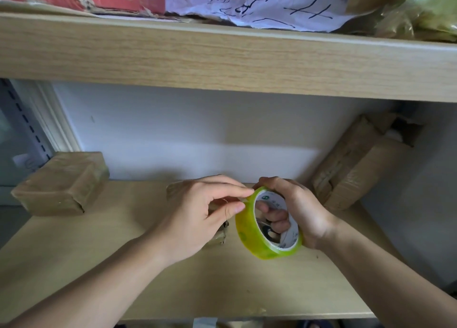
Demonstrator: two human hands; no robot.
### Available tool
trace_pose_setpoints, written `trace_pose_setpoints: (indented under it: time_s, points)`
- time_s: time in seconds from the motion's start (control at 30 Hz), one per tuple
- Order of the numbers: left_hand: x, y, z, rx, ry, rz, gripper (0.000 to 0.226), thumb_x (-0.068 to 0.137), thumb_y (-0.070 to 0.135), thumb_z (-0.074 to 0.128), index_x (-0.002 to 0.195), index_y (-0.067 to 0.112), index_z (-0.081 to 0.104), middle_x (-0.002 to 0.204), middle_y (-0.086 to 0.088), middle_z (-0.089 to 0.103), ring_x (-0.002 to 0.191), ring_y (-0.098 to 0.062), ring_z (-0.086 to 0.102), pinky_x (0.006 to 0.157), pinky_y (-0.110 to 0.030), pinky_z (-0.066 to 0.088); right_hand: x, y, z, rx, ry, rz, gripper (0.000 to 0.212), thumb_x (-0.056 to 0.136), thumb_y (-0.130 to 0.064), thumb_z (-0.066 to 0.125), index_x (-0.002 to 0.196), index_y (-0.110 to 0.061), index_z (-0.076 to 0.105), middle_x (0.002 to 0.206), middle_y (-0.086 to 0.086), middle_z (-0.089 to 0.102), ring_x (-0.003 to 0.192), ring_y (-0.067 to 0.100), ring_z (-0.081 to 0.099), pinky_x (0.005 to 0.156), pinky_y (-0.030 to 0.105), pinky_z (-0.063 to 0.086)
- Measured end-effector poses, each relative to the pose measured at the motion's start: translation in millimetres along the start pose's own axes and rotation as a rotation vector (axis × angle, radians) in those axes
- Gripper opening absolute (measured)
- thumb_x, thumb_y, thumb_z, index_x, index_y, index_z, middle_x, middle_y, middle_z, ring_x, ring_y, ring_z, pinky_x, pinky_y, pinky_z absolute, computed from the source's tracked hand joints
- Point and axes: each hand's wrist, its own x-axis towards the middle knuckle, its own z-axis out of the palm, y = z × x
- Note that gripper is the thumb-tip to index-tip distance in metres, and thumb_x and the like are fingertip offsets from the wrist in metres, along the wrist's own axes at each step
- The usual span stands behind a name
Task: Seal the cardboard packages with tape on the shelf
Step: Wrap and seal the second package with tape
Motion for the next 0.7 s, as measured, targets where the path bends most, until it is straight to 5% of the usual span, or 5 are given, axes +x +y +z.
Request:
trace_pose_setpoints:
  time_s: [0.17, 0.37, 0.7]
  points:
    - [0.2, 2.0, -5.8, 0.211, 0.008, 0.142, 0.009, 0.087, 0.022, 0.077, 0.094, 0.018, 0.082, 0.097, 0.017, 0.075, 0.084, -0.005, 0.073, 0.073, -0.030, 0.058, -1.5, 1.7, -3.1, -0.149, -0.022, 0.006, 0.026, 0.098, -0.031, 0.057, 0.080, -0.012, 0.057, 0.071, 0.009, 0.045, 0.065, 0.022, 0.011, 0.055, 0.032, 0.009]
    - [3.9, 6.2, -9.4, 0.485, -0.104, 0.300, 0.019, 0.094, 0.031, 0.063, 0.082, 0.022, 0.075, 0.087, 0.016, 0.072, 0.078, -0.005, 0.063, 0.079, -0.033, 0.050, -1.0, 5.8, 0.0, -0.258, -0.015, 0.023, 0.025, 0.098, -0.027, 0.055, 0.080, -0.009, 0.057, 0.068, 0.008, 0.044, 0.054, 0.015, 0.019, 0.053, 0.032, 0.009]
    - [-1.4, 13.7, -6.8, 0.395, -0.160, 0.251, 0.014, 0.095, 0.011, 0.063, 0.086, 0.020, 0.058, 0.094, 0.013, 0.052, 0.079, -0.015, 0.051, 0.070, -0.033, 0.045, -5.4, 1.1, -0.8, -0.253, -0.036, 0.002, 0.023, 0.097, -0.027, 0.056, 0.080, -0.012, 0.056, 0.071, 0.007, 0.043, 0.054, 0.015, 0.018, 0.055, 0.033, 0.009]
